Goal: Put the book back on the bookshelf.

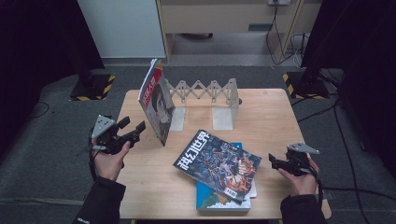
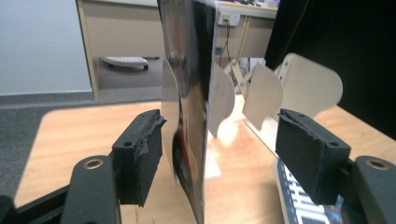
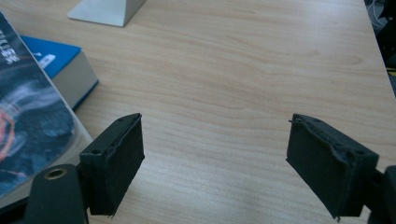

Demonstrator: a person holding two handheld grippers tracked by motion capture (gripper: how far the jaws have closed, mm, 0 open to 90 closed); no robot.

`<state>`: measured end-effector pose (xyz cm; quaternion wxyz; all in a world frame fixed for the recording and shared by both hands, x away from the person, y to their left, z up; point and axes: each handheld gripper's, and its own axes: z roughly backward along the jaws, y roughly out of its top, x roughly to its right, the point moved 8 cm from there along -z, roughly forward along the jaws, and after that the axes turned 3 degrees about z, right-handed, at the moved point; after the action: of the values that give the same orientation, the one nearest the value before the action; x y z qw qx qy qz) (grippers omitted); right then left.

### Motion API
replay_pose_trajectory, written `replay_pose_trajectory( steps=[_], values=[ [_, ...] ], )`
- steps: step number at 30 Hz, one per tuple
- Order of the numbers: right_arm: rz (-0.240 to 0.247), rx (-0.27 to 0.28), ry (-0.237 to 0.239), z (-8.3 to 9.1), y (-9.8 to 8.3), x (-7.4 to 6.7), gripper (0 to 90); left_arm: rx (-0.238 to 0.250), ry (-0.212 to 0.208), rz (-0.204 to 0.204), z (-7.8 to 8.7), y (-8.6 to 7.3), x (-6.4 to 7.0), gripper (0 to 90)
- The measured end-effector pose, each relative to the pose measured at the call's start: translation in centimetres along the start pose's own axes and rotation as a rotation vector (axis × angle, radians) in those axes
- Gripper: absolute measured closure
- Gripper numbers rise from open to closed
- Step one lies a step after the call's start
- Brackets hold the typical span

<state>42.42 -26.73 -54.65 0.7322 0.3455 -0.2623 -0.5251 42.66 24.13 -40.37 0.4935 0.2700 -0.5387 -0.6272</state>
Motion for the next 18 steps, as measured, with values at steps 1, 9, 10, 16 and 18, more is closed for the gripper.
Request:
replay_pose_trajectory(
  steps=[1, 9, 10, 16, 18],
  values=[
    [0.001, 0.01, -0.001, 0.1, 0.2, -0.1, 18.8, -0.007, -0.013, 0.006, 0.0, -0.7, 0.1, 31.0],
    [0.041, 0.075, 0.018, 1.0, 1.8, -1.7, 22.5, -0.097, -0.069, 0.0, -1.0, -4.6, 1.2, 26.9],
    [0.043, 0.072, 0.019, 1.0, 1.8, -1.8, 22.3, -0.11, -0.08, 0.0, -1.2, -5.0, 1.4, 26.5],
    [0.051, 0.07, 0.044, 1.2, 2.1, -2.9, 26.0, -0.139, -0.122, -0.005, -1.8, -6.9, 2.5, 26.1],
    [0.05, 0.07, 0.067, 1.3, 2.1, -3.3, 27.3, -0.151, -0.13, 0.005, -2.1, -7.5, 2.6, 25.0]
  ],
)
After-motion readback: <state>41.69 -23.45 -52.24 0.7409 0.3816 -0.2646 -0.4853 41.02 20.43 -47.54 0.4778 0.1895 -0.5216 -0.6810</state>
